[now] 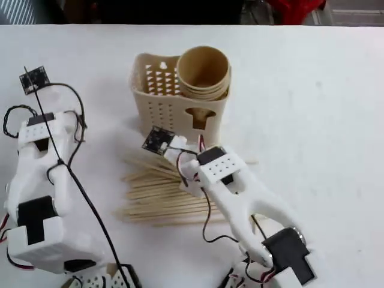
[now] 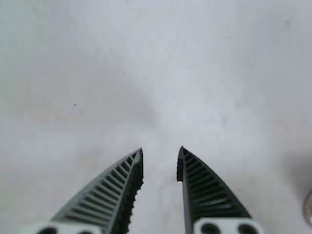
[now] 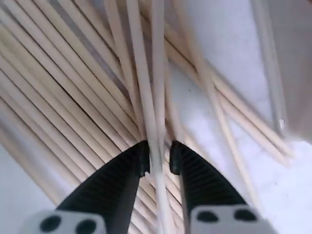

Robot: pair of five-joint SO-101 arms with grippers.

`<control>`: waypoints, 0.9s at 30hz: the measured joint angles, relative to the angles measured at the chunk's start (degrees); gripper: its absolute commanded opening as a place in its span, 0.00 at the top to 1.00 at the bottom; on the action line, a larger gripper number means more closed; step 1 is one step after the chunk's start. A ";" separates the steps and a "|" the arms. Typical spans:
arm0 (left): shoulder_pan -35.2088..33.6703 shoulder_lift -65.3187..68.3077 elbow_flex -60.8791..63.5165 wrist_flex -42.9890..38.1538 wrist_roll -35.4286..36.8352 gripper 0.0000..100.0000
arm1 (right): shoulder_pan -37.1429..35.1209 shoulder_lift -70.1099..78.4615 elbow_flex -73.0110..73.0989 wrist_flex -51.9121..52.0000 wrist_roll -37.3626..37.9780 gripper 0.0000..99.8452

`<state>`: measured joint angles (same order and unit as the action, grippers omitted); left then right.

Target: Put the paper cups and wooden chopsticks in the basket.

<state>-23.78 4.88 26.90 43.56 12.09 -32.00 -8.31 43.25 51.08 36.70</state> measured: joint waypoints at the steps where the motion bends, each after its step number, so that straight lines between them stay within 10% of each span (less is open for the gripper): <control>1: 0.00 0.00 0.00 0.00 0.00 0.87 | 0.00 0.00 0.18 0.00 0.00 0.88; 27: 0.00 0.00 0.00 0.00 0.00 0.87 | -5.10 0.00 0.18 -5.89 0.09 0.86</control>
<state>-23.78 4.88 26.90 43.56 12.09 -37.10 -8.31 43.43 45.19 36.79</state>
